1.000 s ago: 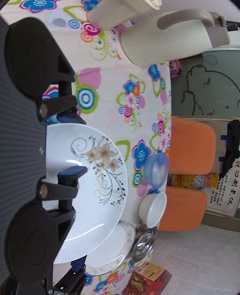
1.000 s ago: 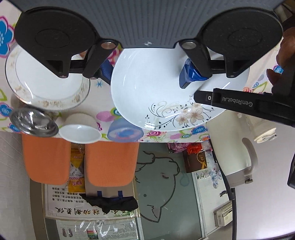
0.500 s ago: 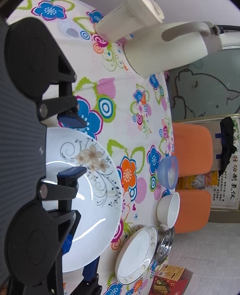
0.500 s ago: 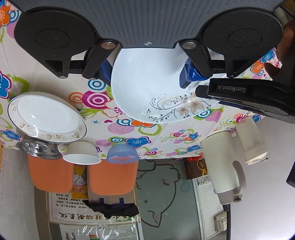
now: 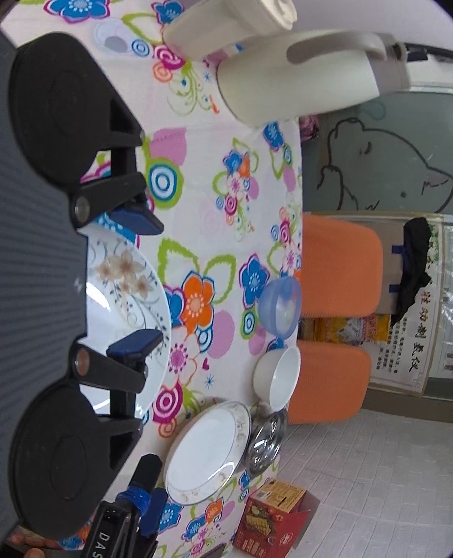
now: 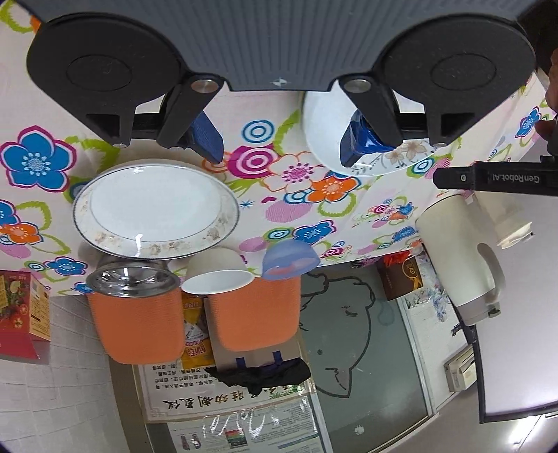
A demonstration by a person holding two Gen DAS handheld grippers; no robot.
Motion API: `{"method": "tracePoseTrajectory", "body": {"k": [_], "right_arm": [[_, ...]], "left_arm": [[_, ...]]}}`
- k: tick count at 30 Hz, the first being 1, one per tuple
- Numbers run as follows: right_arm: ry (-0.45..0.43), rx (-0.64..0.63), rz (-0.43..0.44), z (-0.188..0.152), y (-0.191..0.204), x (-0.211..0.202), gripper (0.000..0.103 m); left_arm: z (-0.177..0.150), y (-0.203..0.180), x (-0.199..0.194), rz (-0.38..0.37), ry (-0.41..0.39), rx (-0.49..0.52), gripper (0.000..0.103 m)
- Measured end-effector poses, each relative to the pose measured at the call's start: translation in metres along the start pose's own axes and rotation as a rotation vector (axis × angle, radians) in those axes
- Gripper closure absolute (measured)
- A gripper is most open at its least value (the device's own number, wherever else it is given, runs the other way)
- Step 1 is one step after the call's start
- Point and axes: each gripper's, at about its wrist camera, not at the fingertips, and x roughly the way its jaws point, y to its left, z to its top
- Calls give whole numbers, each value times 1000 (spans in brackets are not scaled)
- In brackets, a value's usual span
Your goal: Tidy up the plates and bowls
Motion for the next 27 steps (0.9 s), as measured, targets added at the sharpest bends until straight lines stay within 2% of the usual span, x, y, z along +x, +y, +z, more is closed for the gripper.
{"method": "tracePoseTrajectory", "body": {"k": [4,8,12,15,20,24,27], "right_arm": [[-18,34,-89,14,-39,-6,43],[-26,64,-175,29,-80,-1,42],[48,86,-207,40,-113,29,42],[126,100,-195,44,-130,49,42],[168,62,-174,52,-133,67,42],[186,33,-151,53,-128,79,40],[186,4,-164,52,-124,80,39]], "left_arm": [[21,-22,26,-129,61,1,43],[49,-54,69,-196,118,40,42],[72,-86,119,-269,198,74,42],[81,-103,152,-273,242,97,42],[85,-119,186,-246,291,118,42],[85,-127,192,-247,286,140,43],[83,-131,191,-236,270,156,48]]}}
